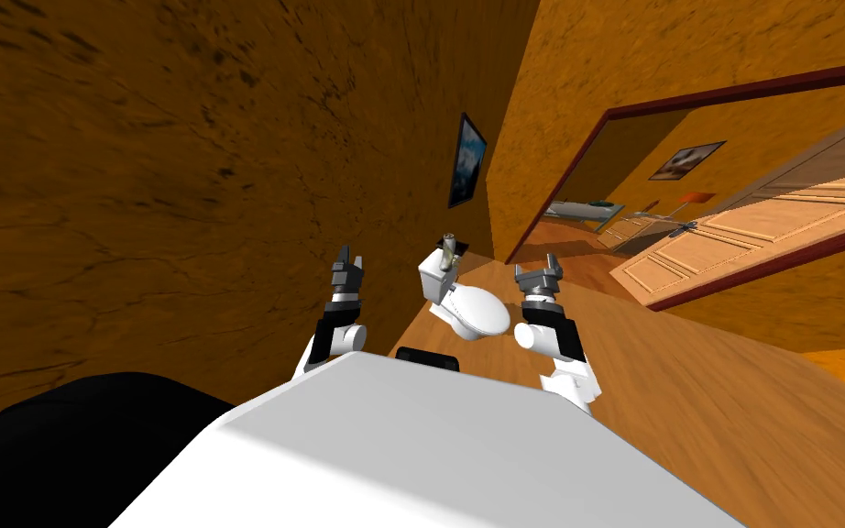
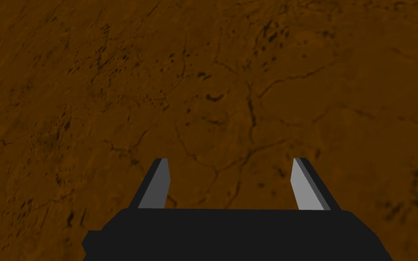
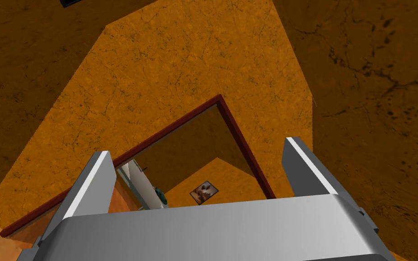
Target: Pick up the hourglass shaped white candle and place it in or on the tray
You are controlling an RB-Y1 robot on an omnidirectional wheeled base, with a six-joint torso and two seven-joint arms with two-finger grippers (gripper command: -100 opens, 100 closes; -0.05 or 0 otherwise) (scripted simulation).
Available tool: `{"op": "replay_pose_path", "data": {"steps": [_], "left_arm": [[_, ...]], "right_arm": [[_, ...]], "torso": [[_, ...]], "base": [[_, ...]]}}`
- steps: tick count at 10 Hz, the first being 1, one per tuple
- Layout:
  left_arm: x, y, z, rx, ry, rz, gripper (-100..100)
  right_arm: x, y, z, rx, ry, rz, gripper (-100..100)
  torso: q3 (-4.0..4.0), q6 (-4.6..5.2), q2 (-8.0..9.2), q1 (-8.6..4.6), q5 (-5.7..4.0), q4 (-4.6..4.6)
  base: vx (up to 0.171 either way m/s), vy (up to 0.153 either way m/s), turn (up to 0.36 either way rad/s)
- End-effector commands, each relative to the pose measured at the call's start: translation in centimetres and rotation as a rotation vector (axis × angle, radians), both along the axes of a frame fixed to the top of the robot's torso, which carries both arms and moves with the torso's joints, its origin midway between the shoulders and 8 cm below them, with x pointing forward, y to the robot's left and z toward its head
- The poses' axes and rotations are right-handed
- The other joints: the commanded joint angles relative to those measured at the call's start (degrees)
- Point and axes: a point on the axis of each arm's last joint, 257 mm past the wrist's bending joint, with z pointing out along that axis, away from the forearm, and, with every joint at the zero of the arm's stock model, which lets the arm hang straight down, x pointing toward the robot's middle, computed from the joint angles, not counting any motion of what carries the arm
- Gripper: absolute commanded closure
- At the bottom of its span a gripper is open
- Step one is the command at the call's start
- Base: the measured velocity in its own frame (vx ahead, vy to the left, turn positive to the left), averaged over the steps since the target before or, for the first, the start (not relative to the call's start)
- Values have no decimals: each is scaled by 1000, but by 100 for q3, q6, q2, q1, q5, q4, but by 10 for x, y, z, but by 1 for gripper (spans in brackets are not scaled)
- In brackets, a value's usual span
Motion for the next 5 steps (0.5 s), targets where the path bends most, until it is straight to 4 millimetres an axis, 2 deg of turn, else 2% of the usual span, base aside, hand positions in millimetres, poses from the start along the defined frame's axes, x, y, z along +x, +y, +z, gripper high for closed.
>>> {"op": "replay_pose_path", "data": {"steps": [1, 3, 4, 5], "left_arm": [[0, 0, 0, 0, 0, 0, 0], [0, 0, 0, 0, 0, 0, 0], [0, 0, 0, 0, 0, 0, 0], [0, 0, 0, 0, 0, 0, 0]], "right_arm": [[7, -9, -9, 41, 20, 6, -100], [28, -27, -21, 161, 54, 22, -100], [30, -28, -25, 168, 60, 22, -100], [41, -36, -31, 235, 75, 32, -100]], "torso": [[0, 0, 0, 0, 0, 0], [0, 1, 0, 1, 0, 0], [3, 0, 6, -1, 0, 1], [2, 4, 2, 0, 0, 1]], "base": [[-49, -11, 48], [-73, -14, 125], [-59, -14, 56], [-53, 0, 88]]}}
